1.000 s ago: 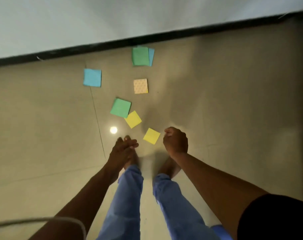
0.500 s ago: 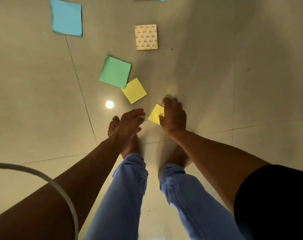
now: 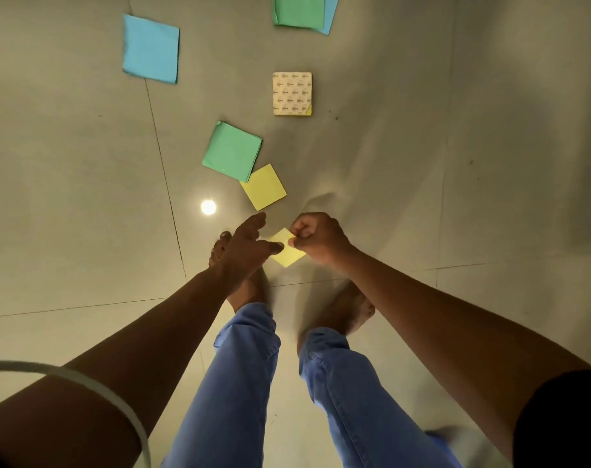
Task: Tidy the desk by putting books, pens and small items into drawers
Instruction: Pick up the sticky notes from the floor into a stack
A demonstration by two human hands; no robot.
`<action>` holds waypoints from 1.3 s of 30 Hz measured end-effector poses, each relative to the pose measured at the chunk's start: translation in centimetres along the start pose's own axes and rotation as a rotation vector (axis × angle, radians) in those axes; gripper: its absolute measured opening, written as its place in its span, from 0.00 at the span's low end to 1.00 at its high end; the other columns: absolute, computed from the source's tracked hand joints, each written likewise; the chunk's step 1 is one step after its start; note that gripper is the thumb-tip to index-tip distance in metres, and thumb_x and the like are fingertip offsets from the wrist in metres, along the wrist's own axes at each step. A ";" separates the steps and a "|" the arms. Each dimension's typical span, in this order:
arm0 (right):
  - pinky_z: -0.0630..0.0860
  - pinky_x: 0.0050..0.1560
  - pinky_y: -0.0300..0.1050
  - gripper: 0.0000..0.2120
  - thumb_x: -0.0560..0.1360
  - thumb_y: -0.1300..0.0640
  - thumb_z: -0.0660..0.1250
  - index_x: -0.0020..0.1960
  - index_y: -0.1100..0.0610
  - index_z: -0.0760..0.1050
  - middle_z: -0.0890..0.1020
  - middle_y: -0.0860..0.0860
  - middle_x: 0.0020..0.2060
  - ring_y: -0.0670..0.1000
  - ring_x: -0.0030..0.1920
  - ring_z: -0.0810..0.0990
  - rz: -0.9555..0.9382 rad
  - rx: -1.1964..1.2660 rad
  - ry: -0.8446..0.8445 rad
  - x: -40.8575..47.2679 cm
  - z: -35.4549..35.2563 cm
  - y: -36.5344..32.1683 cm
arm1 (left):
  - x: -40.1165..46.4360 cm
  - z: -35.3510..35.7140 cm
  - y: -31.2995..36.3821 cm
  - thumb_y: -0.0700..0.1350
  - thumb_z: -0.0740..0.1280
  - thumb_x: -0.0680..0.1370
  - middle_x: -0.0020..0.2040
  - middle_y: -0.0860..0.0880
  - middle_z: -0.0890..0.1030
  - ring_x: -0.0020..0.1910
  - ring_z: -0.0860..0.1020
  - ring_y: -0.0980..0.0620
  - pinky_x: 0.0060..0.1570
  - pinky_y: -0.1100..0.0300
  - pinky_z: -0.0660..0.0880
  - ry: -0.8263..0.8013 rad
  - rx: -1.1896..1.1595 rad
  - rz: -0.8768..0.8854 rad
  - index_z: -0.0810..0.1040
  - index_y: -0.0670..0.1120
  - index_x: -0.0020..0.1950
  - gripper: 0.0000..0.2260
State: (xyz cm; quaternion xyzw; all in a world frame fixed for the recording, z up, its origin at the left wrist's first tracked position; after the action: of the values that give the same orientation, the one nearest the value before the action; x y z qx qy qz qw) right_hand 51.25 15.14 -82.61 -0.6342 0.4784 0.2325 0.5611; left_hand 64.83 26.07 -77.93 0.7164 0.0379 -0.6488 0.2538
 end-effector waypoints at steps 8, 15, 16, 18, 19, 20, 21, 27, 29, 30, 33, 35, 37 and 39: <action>0.83 0.52 0.49 0.09 0.73 0.59 0.78 0.52 0.56 0.84 0.87 0.53 0.48 0.53 0.49 0.86 -0.026 0.191 -0.075 -1.1 -0.4 -4.0 | -1.3 -2.5 0.4 0.41 0.73 0.78 0.54 0.43 0.82 0.49 0.82 0.44 0.43 0.59 0.81 0.011 0.131 0.043 0.81 0.39 0.63 0.14; 0.82 0.52 0.50 0.05 0.75 0.54 0.74 0.51 0.53 0.85 0.88 0.49 0.47 0.50 0.48 0.85 -0.065 -0.054 0.251 3.0 -0.6 -6.1 | -0.1 -4.5 0.2 0.36 0.71 0.79 0.56 0.43 0.79 0.43 0.79 0.53 0.30 0.65 0.81 0.131 -0.176 0.012 0.78 0.36 0.66 0.15; 0.81 0.54 0.49 0.08 0.76 0.54 0.73 0.54 0.53 0.84 0.87 0.50 0.50 0.50 0.51 0.85 -0.104 -0.197 0.273 3.7 -0.8 -6.3 | 0.0 -4.8 0.1 0.36 0.71 0.79 0.53 0.44 0.80 0.43 0.79 0.53 0.29 0.65 0.80 0.151 -0.215 0.010 0.78 0.36 0.65 0.15; 0.79 0.56 0.50 0.14 0.77 0.54 0.73 0.62 0.54 0.80 0.84 0.52 0.56 0.54 0.57 0.82 -0.213 -0.476 0.260 5.4 -0.8 -6.7 | 0.4 -5.4 -0.4 0.35 0.72 0.78 0.51 0.44 0.80 0.43 0.80 0.52 0.28 0.64 0.80 0.182 -0.289 0.000 0.79 0.37 0.64 0.14; 0.78 0.56 0.51 0.17 0.77 0.53 0.73 0.65 0.54 0.78 0.81 0.54 0.58 0.56 0.59 0.79 -0.276 -0.619 0.239 6.1 -0.8 -6.9 | 0.6 -5.6 -0.7 0.35 0.72 0.78 0.53 0.43 0.81 0.44 0.80 0.51 0.30 0.62 0.82 0.193 -0.302 -0.007 0.79 0.37 0.64 0.14; 0.78 0.56 0.52 0.20 0.76 0.53 0.73 0.67 0.54 0.75 0.78 0.55 0.60 0.57 0.61 0.77 -0.332 -0.756 0.217 6.8 -0.7 -7.2 | 0.8 -5.9 -1.1 0.36 0.72 0.78 0.56 0.42 0.81 0.46 0.81 0.49 0.33 0.59 0.83 0.202 -0.302 -0.015 0.79 0.36 0.64 0.15; 0.78 0.55 0.52 0.22 0.76 0.53 0.74 0.68 0.54 0.74 0.76 0.55 0.62 0.57 0.62 0.76 -0.383 -0.875 0.205 7.3 -0.6 -7.4 | 1.0 -6.1 -1.4 0.36 0.72 0.78 0.58 0.41 0.81 0.49 0.82 0.45 0.39 0.55 0.85 0.209 -0.304 -0.024 0.79 0.36 0.65 0.15; 0.76 0.46 0.52 0.31 0.69 0.49 0.80 0.66 0.56 0.71 0.74 0.57 0.61 0.58 0.58 0.76 -0.462 -1.190 0.237 9.5 0.8 -7.8 | 2.2 -7.5 -3.0 0.38 0.72 0.79 0.58 0.38 0.83 0.57 0.83 0.38 0.56 0.43 0.82 0.257 -0.384 -0.047 0.81 0.38 0.63 0.13; 0.75 0.43 0.53 0.32 0.67 0.49 0.81 0.64 0.56 0.71 0.74 0.57 0.58 0.58 0.55 0.77 -0.463 -1.197 0.260 10.0 0.9 -7.8 | 2.3 -8.0 -3.3 0.37 0.72 0.79 0.56 0.39 0.84 0.54 0.83 0.40 0.51 0.46 0.84 0.257 -0.415 -0.046 0.82 0.39 0.61 0.11; 0.75 0.43 0.53 0.32 0.66 0.49 0.81 0.64 0.56 0.71 0.75 0.57 0.57 0.58 0.55 0.77 -0.462 -1.195 0.265 10.2 0.9 -7.8 | 2.5 -8.3 -3.4 0.37 0.72 0.79 0.55 0.40 0.84 0.54 0.84 0.40 0.52 0.46 0.84 0.256 -0.427 -0.046 0.83 0.41 0.59 0.09; 0.75 0.45 0.54 0.33 0.68 0.50 0.81 0.66 0.56 0.69 0.75 0.57 0.57 0.59 0.56 0.77 -0.428 -1.165 0.257 10.5 0.7 -8.1 | 2.7 -8.8 -3.5 0.36 0.71 0.79 0.54 0.41 0.84 0.55 0.84 0.39 0.55 0.43 0.82 0.251 -0.494 -0.055 0.82 0.44 0.54 0.06; 0.75 0.46 0.54 0.34 0.68 0.51 0.80 0.68 0.57 0.68 0.75 0.57 0.58 0.59 0.57 0.76 -0.389 -1.147 0.260 10.6 0.7 -8.3 | 2.8 -9.1 -3.4 0.36 0.71 0.79 0.57 0.39 0.83 0.55 0.84 0.39 0.50 0.48 0.84 0.252 -0.529 -0.060 0.81 0.43 0.57 0.08; 0.75 0.48 0.53 0.32 0.71 0.53 0.77 0.69 0.57 0.67 0.77 0.57 0.58 0.59 0.57 0.78 -0.354 -1.121 0.246 10.7 0.7 -8.4 | 2.6 -9.3 -3.3 0.35 0.70 0.80 0.57 0.40 0.83 0.53 0.84 0.41 0.45 0.53 0.85 0.245 -0.555 -0.059 0.80 0.41 0.61 0.10; 0.76 0.50 0.51 0.28 0.75 0.57 0.73 0.71 0.57 0.66 0.80 0.57 0.57 0.60 0.57 0.80 -0.289 -1.013 0.195 10.6 0.8 -8.5 | 2.4 -9.5 -3.1 0.36 0.70 0.80 0.57 0.40 0.83 0.50 0.84 0.44 0.43 0.55 0.85 0.244 -0.567 -0.059 0.80 0.40 0.63 0.12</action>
State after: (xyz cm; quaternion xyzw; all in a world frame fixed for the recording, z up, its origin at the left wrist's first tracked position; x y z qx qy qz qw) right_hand 63.43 11.47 -87.52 -0.9037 0.2639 0.2946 0.1641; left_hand 72.69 32.01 -80.94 0.6881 0.2683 -0.5288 0.4182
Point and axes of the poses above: each hand's wrist, its own x-axis towards the middle knuckle, its own z-axis out of the palm, y = z × x, the point moved 1 cm from there along x, towards the middle knuckle
